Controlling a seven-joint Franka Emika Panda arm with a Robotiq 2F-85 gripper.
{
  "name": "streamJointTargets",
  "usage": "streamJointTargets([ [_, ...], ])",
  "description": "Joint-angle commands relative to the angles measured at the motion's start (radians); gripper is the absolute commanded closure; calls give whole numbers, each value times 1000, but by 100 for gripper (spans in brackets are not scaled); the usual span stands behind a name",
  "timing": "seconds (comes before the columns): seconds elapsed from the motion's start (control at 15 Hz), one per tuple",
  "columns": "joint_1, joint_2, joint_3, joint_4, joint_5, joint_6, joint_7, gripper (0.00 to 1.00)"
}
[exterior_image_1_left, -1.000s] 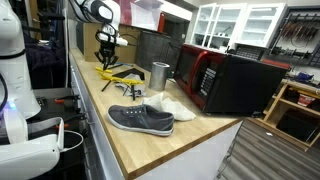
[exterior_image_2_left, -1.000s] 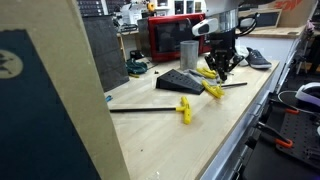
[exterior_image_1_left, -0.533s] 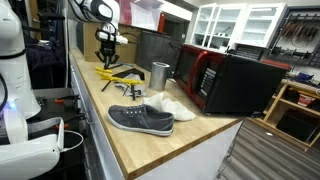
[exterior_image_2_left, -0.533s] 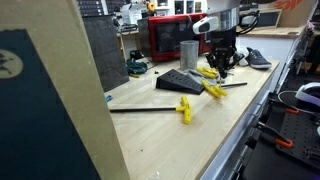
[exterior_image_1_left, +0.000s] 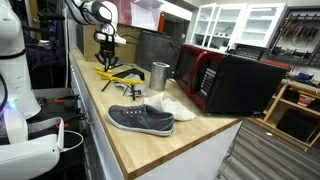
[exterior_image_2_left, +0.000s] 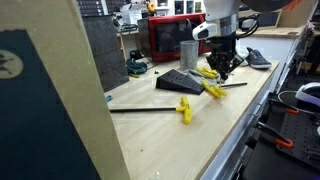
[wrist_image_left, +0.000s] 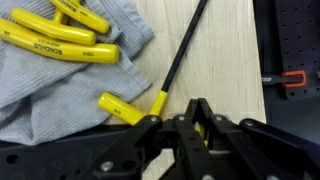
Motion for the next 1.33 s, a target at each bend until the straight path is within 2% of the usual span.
streamJointTargets([
  [0.0, 4, -10, 4, 6, -33, 2, 74, 99],
  [0.73, 15, 24, 14, 20, -32, 177, 285, 99],
  [0.8, 20, 26, 13, 20, -20, 181, 286, 86],
  [0.87, 26, 28, 12, 19, -13, 185, 278, 69],
  [1.07, 64, 45, 5, 25, 26, 156, 156, 49],
  [1.27, 89, 68, 15, 28, 54, 158, 98, 27],
])
